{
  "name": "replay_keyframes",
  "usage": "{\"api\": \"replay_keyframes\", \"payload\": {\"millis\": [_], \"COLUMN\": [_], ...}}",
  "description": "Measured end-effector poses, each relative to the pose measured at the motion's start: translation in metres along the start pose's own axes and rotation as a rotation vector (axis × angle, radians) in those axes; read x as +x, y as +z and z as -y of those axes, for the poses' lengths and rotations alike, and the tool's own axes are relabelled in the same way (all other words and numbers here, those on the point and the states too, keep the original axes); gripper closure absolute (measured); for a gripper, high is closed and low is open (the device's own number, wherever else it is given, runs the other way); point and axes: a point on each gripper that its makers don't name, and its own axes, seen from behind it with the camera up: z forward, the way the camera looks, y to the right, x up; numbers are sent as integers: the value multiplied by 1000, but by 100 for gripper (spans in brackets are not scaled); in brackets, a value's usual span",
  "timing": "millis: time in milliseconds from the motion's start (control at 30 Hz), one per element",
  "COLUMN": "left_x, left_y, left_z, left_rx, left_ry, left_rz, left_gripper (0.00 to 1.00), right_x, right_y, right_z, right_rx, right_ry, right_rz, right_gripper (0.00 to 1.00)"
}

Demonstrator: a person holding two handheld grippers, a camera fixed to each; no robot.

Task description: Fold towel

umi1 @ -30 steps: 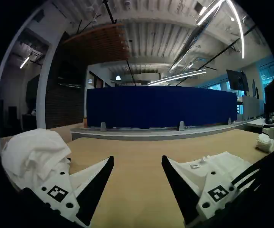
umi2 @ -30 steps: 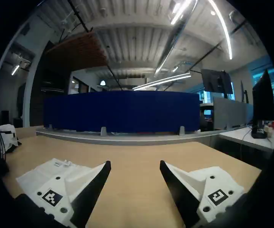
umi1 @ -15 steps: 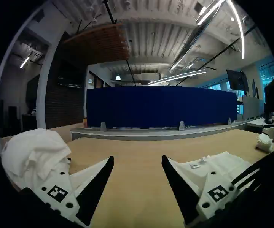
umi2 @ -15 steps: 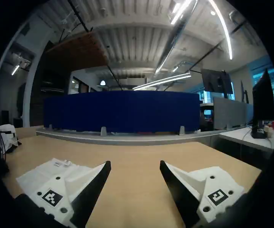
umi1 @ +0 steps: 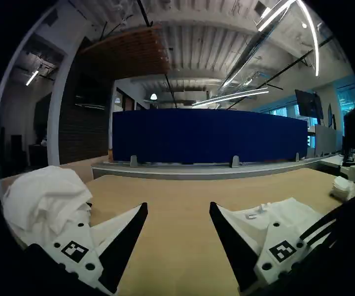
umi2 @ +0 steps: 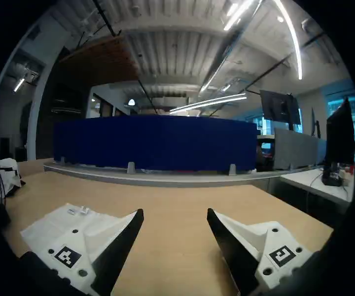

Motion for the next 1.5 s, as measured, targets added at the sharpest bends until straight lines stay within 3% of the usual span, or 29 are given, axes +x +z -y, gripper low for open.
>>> {"api": "replay_keyframes", "payload": {"millis": [400,667,967,1200,1300,1500], "left_x": [108,151,156,135,126,116], "left_y": [-19,-28,-36,-46,-49,-47], "left_z": [-21,-31,-62,-90,-96,-96], "left_rx": [-54,-101,-254,-404,-437,-446], "left_ry": [-8,14,66,100,105,106], "left_rz": [22,88,178,283,322,349], "left_gripper": [7,7,7,7,7,7], "right_x": [104,154,156,135,128,117], "right_y": [-16,-20,-23,-32,-36,-39], "right_z": [9,22,48,71,80,90], "right_rx": [7,48,169,297,343,383], "right_ry": [-5,-55,-125,-202,-239,-274], "right_rz": [1,30,124,263,308,328], "right_gripper": [0,0,0,0,0,0]}}
